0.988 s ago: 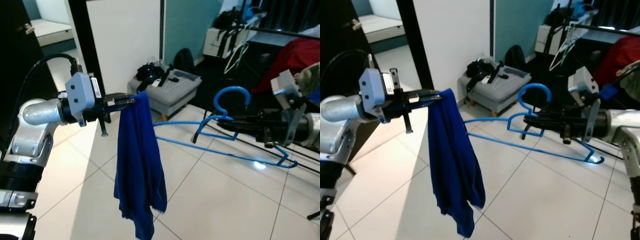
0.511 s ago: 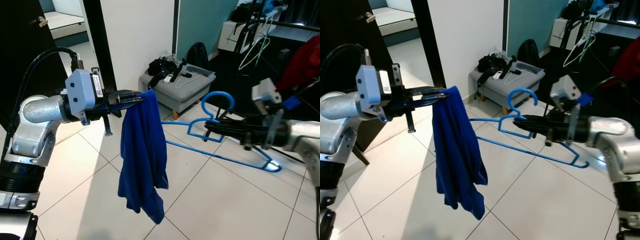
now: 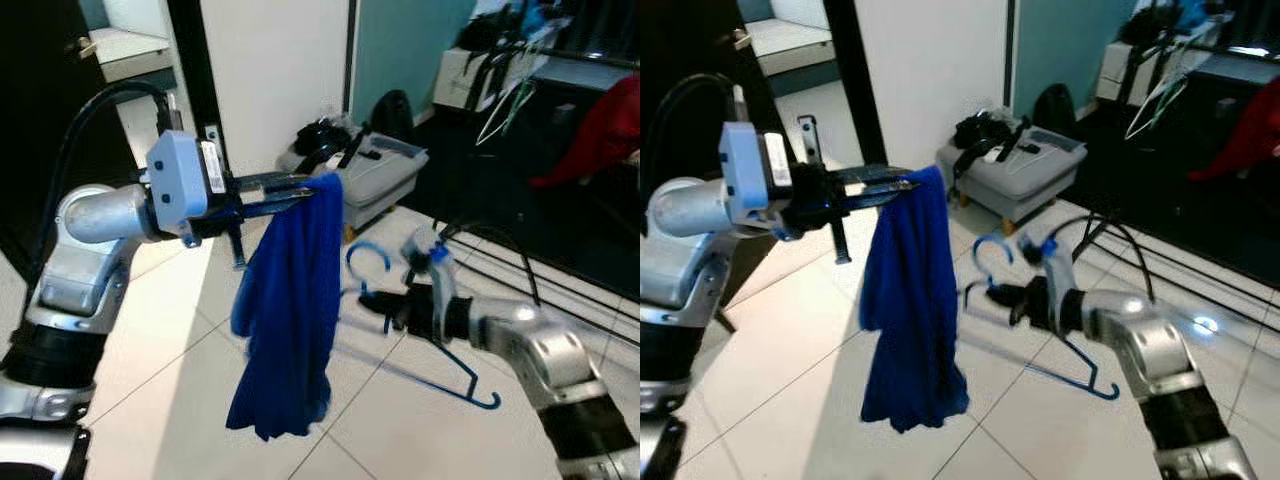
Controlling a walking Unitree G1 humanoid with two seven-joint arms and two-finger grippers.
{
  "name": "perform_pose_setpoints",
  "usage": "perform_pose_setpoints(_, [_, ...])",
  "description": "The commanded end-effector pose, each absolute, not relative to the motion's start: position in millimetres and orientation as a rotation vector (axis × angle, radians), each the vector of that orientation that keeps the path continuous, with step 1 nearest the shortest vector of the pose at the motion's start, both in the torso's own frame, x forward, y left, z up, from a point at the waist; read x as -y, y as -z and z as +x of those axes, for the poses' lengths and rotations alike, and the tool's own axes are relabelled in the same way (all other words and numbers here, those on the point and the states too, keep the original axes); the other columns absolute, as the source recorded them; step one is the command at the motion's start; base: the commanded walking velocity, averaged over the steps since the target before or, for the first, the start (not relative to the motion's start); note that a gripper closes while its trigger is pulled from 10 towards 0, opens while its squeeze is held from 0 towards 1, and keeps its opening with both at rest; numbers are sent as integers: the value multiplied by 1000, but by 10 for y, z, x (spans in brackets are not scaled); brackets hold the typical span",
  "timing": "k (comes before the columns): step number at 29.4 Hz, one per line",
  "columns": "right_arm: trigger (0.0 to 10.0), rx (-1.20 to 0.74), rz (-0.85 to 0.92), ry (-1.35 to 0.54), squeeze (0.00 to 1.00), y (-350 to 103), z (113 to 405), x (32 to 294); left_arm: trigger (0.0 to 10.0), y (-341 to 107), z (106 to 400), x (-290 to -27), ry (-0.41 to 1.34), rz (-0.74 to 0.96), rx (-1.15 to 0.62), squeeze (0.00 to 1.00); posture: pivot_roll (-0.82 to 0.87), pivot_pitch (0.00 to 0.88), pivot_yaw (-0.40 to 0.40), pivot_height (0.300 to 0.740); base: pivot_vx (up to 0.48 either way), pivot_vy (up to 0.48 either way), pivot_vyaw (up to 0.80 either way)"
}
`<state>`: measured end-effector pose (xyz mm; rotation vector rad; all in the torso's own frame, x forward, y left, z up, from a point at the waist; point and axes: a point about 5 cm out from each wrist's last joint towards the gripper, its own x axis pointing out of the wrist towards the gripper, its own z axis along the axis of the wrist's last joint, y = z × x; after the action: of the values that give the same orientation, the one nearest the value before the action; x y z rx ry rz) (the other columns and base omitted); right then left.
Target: Hang hanger
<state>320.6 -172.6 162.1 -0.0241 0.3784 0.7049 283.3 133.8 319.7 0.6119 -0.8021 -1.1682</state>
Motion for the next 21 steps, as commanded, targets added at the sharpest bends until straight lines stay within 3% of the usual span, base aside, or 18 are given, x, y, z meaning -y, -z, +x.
perform_pose_setpoints(1, [10000, -386, -12, -646, 0, -1623, 3235, 1785, 10000, -3232, 2810, -1332, 1167, 597, 824, 0, -89, 0, 16, 731, 0, 0, 0])
perform_pose_setpoints(7, [10000, -314, 322, -394, 0, -1706, 3424, 1901, 10000, -3062, 2752, -1230, 1186, 522, 797, 0, -93, 0, 1, 731, 0, 0, 0])
perform_pose_setpoints(10, [10000, -266, 385, -342, 0, -1759, 3465, 1949, 10000, -3001, 2712, -1182, 1211, 504, 776, 0, -91, 0, -1, 731, 0, 0, 0])
perform_pose_setpoints(12, [10000, -112, 543, -309, 0, -1982, 3552, 1981, 10000, -2784, 2631, -1057, 1290, 407, 697, 0, -88, 0, 0, 731, 0, 0, 0])
perform_pose_setpoints(21, [10000, -22, 634, -340, 0, -2286, 3625, 1801, 10000, -2048, 2277, -560, 1542, 235, 432, 0, -85, 0, 2, 731, 0, 0, 0])
